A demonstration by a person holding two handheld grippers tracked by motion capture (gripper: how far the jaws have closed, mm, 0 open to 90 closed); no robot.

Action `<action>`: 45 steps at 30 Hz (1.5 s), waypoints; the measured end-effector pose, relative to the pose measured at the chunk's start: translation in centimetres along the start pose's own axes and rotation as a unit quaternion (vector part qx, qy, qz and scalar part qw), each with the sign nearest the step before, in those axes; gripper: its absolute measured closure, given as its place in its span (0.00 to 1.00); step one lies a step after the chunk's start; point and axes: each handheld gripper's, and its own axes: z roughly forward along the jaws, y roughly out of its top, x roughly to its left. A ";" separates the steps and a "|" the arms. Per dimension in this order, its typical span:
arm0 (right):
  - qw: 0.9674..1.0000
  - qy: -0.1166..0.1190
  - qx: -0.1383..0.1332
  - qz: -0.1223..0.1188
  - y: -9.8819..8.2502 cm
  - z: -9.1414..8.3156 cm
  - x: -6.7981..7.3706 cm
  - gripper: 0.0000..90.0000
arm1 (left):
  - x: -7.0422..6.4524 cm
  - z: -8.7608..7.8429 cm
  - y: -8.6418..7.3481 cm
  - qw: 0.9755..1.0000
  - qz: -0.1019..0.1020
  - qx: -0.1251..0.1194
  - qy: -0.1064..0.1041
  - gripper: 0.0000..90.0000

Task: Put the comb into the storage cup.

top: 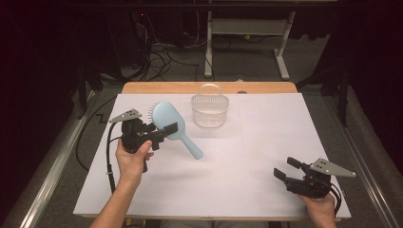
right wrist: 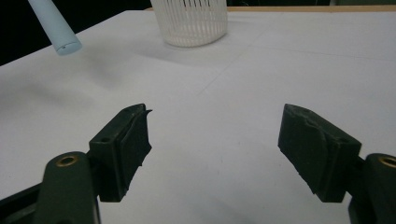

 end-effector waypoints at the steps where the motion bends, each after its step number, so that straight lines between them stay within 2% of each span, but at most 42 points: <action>1: 1.000 0.000 0.000 -0.001 0.0 0.0 0.0 0.28 | 0.0 0.1 0.1 1.000 0.000 0.001 0.000 0.59; 14: 1.000 0.000 0.000 -0.006 0.0 0.1 0.2 0.28 | -0.1 2.0 1.2 1.000 0.004 0.008 -0.006 0.59; 24: 1.000 0.000 -0.003 -0.007 0.0 0.0 0.2 0.28 | -0.2 3.1 1.9 1.000 0.013 0.020 0.004 0.59; 31: 1.000 0.000 -0.002 -0.009 0.0 0.1 0.3 0.28 | -0.1 3.6 2.5 1.000 0.010 0.016 0.007 0.59; 45: 1.000 0.000 -0.002 -0.010 0.1 0.1 0.4 0.29 | 0.0 4.9 3.9 1.000 0.020 0.019 0.014 0.59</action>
